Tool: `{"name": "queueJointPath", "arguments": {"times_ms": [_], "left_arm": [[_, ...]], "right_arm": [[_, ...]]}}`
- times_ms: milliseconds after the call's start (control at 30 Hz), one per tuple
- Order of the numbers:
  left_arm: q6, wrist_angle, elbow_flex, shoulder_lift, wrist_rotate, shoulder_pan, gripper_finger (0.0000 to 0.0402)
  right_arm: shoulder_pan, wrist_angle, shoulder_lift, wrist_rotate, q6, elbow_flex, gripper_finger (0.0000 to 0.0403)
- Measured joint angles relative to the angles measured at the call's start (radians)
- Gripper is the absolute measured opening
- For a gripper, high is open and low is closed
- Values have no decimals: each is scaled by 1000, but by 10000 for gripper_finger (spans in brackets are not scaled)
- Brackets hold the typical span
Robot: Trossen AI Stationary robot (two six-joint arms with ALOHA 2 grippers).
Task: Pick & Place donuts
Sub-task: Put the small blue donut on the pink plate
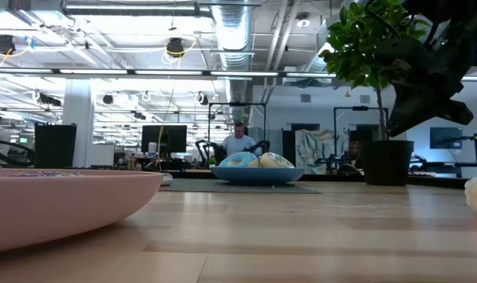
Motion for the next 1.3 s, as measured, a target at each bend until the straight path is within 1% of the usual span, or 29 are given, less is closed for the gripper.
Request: {"name": "queueJointPath", "arguments": {"times_ms": [367, 467, 567, 700, 733, 900, 1067, 1167, 1233, 1300], "left_arm": [[3, -22, 53, 0, -12, 3, 219], [9, -33, 82, 0, -34, 13, 219], [26, -68, 120, 0, -62, 27, 219], [61, -168, 188, 0, -74, 46, 219], [75, -187, 207, 0, -99, 50, 219], [156, -237, 311, -1, -314, 62, 219], [237, -291, 389, -2, -447, 97, 219], [285, -273, 395, -2, -565, 132, 219], [347, -249, 395, -2, -644, 159, 219], [415, -220, 394, -2, -695, 189, 219]], "right_arm": [[0, 0, 0, 0, 0, 0, 1], [0, 0, 0, 0, 0, 0, 1], [0, 0, 0, 0, 0, 0, 1], [0, 0, 0, 0, -1, 0, 1], [0, 0, 0, 0, -2, 0, 1], [0, 0, 0, 0, -10, 0, 1], [0, 3, 0, 0, -48, 0, 1], [0, 3, 0, 1, -62, 0, 1], [0, 3, 0, 1, -62, 0, 1], [0, 4, 0, 1, -75, 0, 1]]}}
